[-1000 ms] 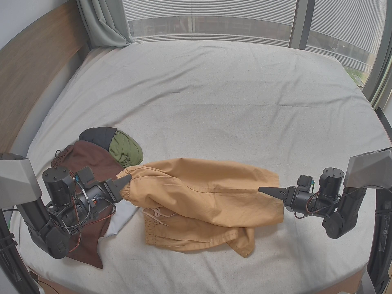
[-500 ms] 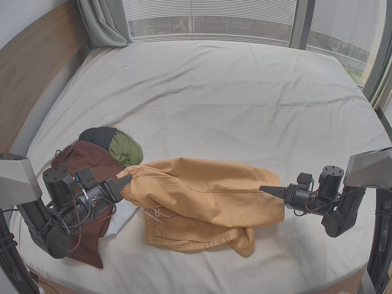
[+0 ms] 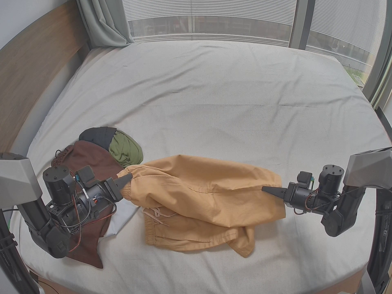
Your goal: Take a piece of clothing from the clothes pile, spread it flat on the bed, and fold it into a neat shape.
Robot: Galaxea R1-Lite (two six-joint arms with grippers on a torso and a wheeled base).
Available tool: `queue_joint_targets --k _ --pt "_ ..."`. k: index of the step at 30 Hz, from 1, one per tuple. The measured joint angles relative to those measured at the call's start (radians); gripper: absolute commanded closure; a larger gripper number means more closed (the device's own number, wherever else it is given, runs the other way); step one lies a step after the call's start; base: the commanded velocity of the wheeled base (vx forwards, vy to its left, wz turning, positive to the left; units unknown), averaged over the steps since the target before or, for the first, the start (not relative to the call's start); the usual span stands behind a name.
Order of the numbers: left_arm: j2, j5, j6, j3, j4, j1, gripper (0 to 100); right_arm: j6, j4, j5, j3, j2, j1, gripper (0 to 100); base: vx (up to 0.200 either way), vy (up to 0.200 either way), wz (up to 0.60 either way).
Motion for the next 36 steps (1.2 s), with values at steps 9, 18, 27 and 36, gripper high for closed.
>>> queue_joint_targets --k 9,18,27,36 --pt "0.0 0.0 0.0 -0.005 0.0 0.0 100 -0.068 0.001 0.002 0.0 -0.013 -0.001 100 0.0 0.0 0.0" --pt "0.0 0.0 -0.001 -0.006 0.0 -0.003 100 -0.08 0.002 0.001 0.001 -0.013 0.0 0 0.0 0.0 0.0" --pt "0.003 -0.001 -0.001 -0.006 0.0 -0.003 100 -0.082 0.0 0.001 0.002 -0.012 0.008 0 0.0 0.0 0.0" --pt "0.003 -0.001 -0.002 -0.005 0.0 -0.003 100 -0.082 -0.001 0.001 0.0 -0.011 0.008 100 0.0 0.0 0.0"
